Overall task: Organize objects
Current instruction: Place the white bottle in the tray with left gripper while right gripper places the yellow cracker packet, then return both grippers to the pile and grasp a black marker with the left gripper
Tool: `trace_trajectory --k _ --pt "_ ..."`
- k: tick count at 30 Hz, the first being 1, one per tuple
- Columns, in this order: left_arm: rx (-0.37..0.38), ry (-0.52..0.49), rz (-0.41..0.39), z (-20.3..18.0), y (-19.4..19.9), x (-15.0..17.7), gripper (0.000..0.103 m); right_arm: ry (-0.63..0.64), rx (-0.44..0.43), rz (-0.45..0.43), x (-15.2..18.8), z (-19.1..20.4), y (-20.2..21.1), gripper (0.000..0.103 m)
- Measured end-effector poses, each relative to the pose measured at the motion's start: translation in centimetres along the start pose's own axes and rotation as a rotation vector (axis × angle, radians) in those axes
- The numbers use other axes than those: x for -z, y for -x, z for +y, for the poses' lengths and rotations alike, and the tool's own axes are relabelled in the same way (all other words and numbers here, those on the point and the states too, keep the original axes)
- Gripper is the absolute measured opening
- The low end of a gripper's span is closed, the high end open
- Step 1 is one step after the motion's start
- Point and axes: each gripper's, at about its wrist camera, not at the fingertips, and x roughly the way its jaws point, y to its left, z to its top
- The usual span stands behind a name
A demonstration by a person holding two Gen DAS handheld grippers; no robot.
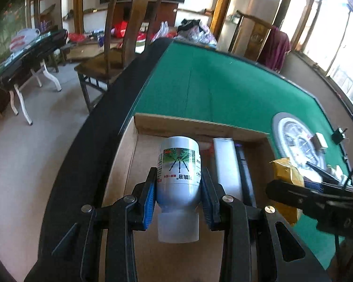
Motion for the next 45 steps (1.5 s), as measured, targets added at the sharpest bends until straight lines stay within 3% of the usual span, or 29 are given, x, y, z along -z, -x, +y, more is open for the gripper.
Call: trace_trajectory --k 4,11,13,14,19,24,27,33,40,42,45 --pt "-0.002 0.027 0.025 0.9 -1.8 -0.2 0.029 0.02 0.066 -0.002 -1.0 0.2 -1.2 0.043" --pt "0.018 0.043 0.019 1.3 -1.5 -0.1 0.032 0.067 0.175 -0.017 -2.0 0.4 -2.1 0.046" --pt "0.037 0.063 0.019 1.5 -1.0 -0.1 0.046 0.065 0.181 -0.03 -2.2 0.5 -2.1 0.048" --pt "0.047 0.075 0.015 1.7 -0.8 -0.2 0.048 0.065 0.178 -0.043 -2.2 0.5 -1.8 0.048" --pt "0.062 0.103 -0.028 1.8 1.6 -0.1 0.049 0.054 0.141 -0.113 -1.9 -0.4 1.0 0.048" --pt "0.115 0.126 -0.069 0.6 4.8 0.2 0.05 0.065 0.112 -0.209 0.1 -2.2 6.5 0.049" --pt "0.158 0.108 -0.092 -1.6 6.9 0.6 0.055 0.073 0.139 -0.269 1.6 -3.5 9.3 0.057" --pt "0.267 -0.049 -0.06 -9.2 8.2 1.9 0.056 0.005 0.212 -0.376 5.3 -9.8 15.1 0.06" --pt "0.31 -0.281 0.02 -20.3 4.8 4.8 0.056 -0.218 0.227 -0.46 8.5 -21.5 19.3 0.066" --pt "0.301 -0.36 0.029 -23.0 3.8 5.5 0.056 -0.297 0.208 -0.487 9.3 -25.0 20.0 0.066" --pt "0.206 -0.527 0.015 -27.1 1.6 6.5 0.056 -0.383 0.189 -0.527 10.2 -29.0 20.8 0.066"
